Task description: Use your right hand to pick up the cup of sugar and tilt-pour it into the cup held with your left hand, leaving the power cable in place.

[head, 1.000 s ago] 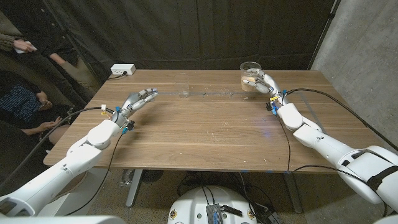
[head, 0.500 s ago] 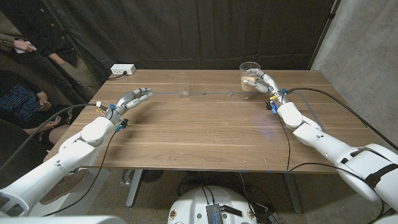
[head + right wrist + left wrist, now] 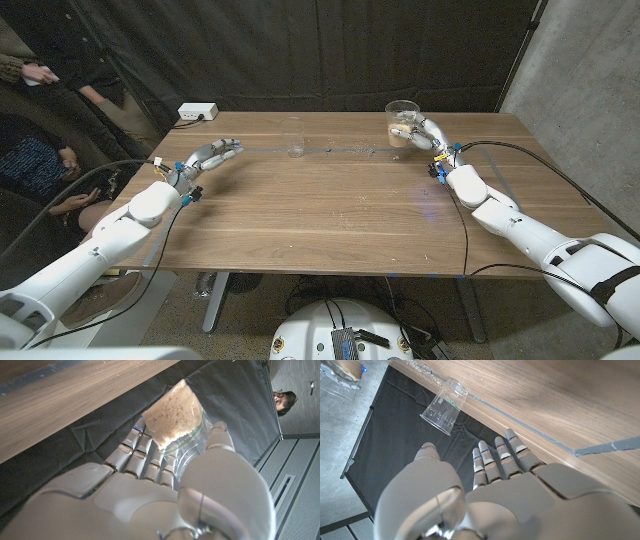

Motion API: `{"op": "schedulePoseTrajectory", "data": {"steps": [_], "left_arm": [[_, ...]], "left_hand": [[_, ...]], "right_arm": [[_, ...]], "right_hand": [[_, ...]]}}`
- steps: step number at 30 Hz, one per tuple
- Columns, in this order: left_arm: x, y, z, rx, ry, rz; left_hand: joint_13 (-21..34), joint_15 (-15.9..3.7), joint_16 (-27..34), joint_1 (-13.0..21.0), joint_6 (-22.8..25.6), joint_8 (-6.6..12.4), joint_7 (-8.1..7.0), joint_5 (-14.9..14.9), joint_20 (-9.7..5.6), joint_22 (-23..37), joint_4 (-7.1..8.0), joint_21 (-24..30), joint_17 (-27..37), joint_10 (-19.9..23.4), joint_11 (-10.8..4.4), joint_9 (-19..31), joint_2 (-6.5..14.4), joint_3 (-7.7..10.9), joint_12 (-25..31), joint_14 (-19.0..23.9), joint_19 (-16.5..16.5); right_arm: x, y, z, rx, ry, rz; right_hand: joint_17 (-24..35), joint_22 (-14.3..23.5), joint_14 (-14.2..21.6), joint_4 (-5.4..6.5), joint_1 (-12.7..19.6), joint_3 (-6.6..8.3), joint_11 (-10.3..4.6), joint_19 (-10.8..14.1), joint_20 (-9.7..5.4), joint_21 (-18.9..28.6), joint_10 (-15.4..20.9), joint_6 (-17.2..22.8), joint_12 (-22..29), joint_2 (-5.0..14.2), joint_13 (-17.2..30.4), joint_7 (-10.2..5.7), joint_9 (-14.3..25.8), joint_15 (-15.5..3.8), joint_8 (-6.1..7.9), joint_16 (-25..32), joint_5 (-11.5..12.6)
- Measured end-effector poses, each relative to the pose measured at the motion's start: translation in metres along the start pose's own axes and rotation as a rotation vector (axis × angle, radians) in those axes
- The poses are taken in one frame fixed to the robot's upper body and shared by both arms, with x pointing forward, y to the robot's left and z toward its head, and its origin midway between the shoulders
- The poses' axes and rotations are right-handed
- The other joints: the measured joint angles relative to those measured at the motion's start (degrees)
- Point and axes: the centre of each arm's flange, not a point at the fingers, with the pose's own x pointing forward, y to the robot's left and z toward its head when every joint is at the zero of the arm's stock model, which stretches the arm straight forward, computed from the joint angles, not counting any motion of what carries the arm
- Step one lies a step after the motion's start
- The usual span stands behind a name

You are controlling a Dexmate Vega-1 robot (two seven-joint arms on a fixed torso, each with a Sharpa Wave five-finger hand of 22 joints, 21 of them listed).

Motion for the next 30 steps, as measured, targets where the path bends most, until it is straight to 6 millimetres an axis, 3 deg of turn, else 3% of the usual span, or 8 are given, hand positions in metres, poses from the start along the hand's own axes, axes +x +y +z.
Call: {"op": "schedulePoseTrajectory", "data": {"steps": [8,15,23,30], "left_arm": [[0.012,-0.002,-0.005,0.012,-0.054,0.009],[0.034,-0.009,0.006,-0.007,-0.136,0.032],[0.036,-0.019,-0.029,-0.038,-0.026,0.050],[0.032,-0.023,-0.047,-0.052,0.045,0.060]], "left_hand": [[0.00,0.00,0.00,-0.32,0.00,0.00,0.00,0.21,-0.32,0.14,0.16,0.00,0.00,0.00,0.00,0.27,-0.32,-0.15,0.00,0.00,0.32],[0.27,0.00,0.00,-0.47,0.00,0.00,0.00,0.43,-0.73,0.14,0.24,0.00,0.00,0.00,0.00,0.27,-0.45,-0.23,0.00,0.00,0.73],[0.27,0.00,0.00,-1.36,0.01,0.00,0.00,0.65,-0.96,0.14,0.48,0.00,0.00,0.01,0.01,0.27,-0.61,-0.47,0.00,0.00,0.96],[0.27,0.00,0.00,-1.53,0.01,0.00,0.00,0.87,-0.83,0.13,0.48,0.00,0.27,0.01,0.01,0.27,-0.44,-0.47,0.00,0.00,1.26]], "right_arm": [[-0.005,-0.001,0.000,-0.026,0.008,0.003],[-0.010,-0.003,0.001,-0.053,0.023,0.000],[-0.013,-0.005,0.005,-0.080,0.042,-0.002],[-0.014,-0.006,0.006,-0.097,0.058,-0.001]], "right_hand": [[0.02,-0.04,0.16,0.00,0.00,0.00,0.00,0.00,0.00,-0.29,0.00,-0.01,-0.01,-0.01,0.00,0.00,0.00,-0.15,0.02,-0.01,-0.35],[0.20,-0.04,0.20,0.00,0.01,0.00,0.01,0.00,0.00,-0.30,-0.01,-0.01,-0.05,-0.02,-0.02,0.00,-0.01,-0.20,0.02,-0.41,-0.36],[0.20,-0.32,0.20,0.00,0.00,-0.01,0.22,0.00,0.00,-0.30,0.19,0.18,-0.05,-0.01,-0.02,0.21,-0.03,-0.20,0.41,-0.62,-0.36],[0.20,-0.32,0.51,-0.01,-0.22,-0.01,0.22,0.00,0.00,-0.29,0.18,0.18,-0.06,0.20,-0.03,0.22,-0.18,0.10,0.41,-0.84,-0.36]]}}
